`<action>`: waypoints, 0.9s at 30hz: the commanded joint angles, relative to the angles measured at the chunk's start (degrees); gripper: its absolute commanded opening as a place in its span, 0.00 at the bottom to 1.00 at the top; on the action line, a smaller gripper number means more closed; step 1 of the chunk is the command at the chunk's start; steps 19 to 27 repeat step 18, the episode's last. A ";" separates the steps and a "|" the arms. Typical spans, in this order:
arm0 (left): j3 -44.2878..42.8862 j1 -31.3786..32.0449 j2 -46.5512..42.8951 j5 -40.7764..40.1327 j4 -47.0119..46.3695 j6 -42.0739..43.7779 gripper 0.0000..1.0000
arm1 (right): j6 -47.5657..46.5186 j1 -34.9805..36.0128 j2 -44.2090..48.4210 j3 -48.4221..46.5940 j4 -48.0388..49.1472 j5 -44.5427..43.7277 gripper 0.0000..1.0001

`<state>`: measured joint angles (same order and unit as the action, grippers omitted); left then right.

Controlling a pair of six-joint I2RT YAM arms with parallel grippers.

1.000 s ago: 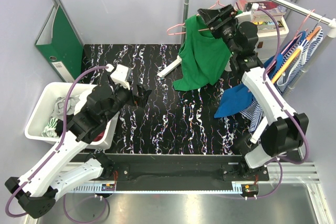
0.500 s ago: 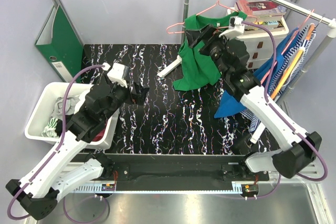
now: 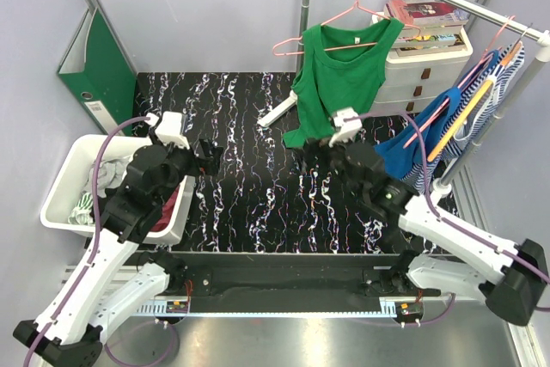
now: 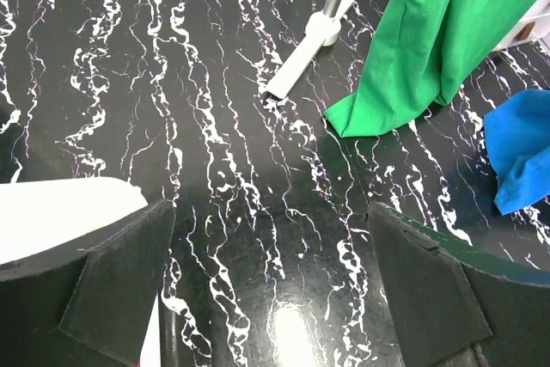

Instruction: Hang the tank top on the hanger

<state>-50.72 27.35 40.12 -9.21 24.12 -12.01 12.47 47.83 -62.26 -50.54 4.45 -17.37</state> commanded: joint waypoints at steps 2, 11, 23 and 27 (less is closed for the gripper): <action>0.62 -0.28 -2.06 1.57 -1.79 1.99 0.99 | 1.31 0.07 10.48 10.09 0.83 -4.60 1.00; 0.44 -0.20 -1.88 2.80 -2.32 2.61 0.99 | 5.28 -0.02 18.22 17.94 -2.42 -9.79 1.00; 0.53 -0.28 -2.24 2.01 -2.23 2.08 0.99 | 5.99 -0.02 20.24 18.29 -3.57 -10.15 1.00; 0.53 -0.28 -2.24 2.01 -2.23 2.08 0.99 | 5.99 -0.02 20.24 18.29 -3.57 -10.15 1.00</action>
